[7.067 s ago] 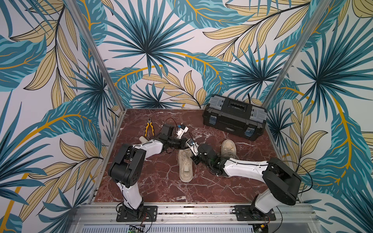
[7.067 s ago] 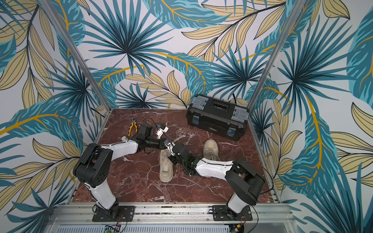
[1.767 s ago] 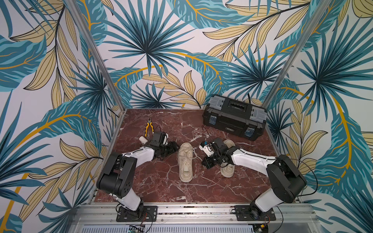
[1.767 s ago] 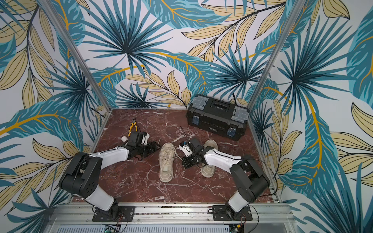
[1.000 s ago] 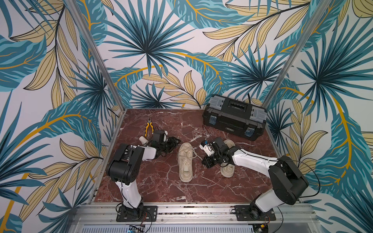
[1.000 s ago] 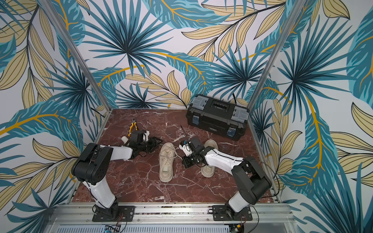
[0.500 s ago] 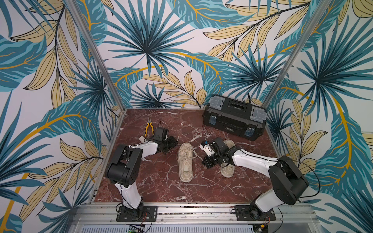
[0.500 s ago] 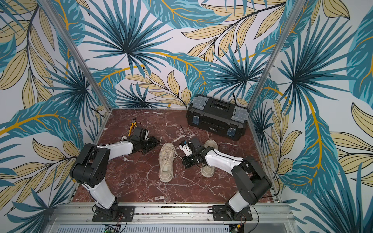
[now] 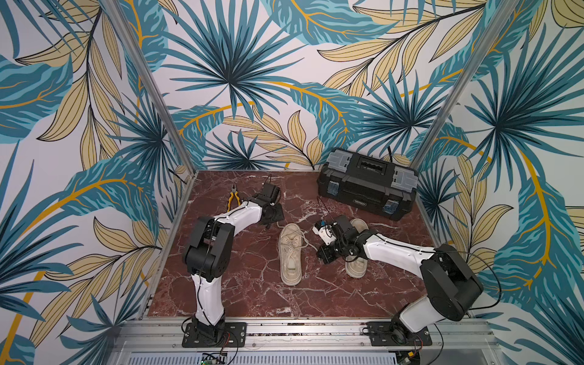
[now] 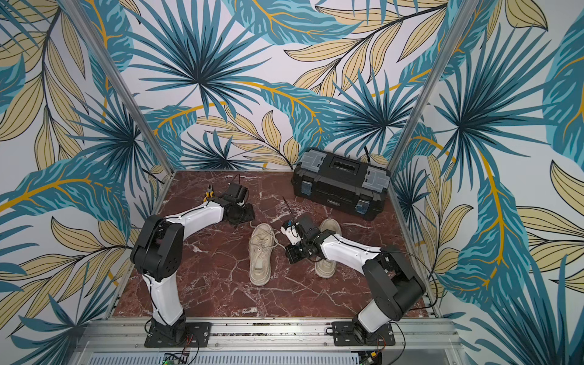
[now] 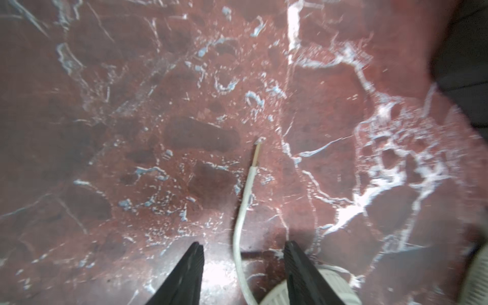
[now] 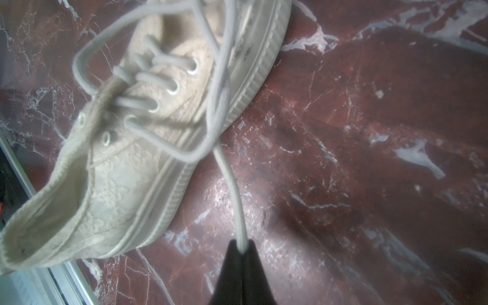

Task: Tie the shoes
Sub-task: Tie the shoelace on the shoe.

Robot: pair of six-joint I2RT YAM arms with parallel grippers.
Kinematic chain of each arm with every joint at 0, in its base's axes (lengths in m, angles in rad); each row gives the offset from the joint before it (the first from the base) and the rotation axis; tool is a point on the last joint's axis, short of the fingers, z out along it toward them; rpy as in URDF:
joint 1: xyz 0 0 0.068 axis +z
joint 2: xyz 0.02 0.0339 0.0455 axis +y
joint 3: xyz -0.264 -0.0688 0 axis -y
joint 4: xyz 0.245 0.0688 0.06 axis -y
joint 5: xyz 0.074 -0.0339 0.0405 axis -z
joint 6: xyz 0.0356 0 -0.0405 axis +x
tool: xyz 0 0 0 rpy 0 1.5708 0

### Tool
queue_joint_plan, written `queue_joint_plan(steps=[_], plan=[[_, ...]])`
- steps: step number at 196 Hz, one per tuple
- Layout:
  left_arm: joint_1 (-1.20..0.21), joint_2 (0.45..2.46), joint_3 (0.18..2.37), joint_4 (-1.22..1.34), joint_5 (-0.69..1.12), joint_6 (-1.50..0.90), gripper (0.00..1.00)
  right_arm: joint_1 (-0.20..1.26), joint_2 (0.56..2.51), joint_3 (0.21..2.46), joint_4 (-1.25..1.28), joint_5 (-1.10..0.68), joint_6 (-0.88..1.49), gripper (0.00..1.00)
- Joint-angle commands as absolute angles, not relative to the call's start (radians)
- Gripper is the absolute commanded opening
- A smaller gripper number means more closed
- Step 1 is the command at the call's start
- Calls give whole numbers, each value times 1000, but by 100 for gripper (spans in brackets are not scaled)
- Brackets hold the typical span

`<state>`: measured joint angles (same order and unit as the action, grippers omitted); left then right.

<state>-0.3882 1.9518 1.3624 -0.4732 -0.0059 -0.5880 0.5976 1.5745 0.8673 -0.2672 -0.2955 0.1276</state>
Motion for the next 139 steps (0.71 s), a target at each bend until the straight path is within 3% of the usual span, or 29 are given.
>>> queue_joint_plan(steps=[1,76,139], plan=[[-402,1989,1424,-576,-70,-522,54,603,1554,845,-268,-285,132,0],[-427,2107,1482,-650,-89,-477,42,604,1544,856,-285,-267,127,0],[-423,2064,1460,-586,-62,-474,9,604,1500,916,-325,-182,133,0]])
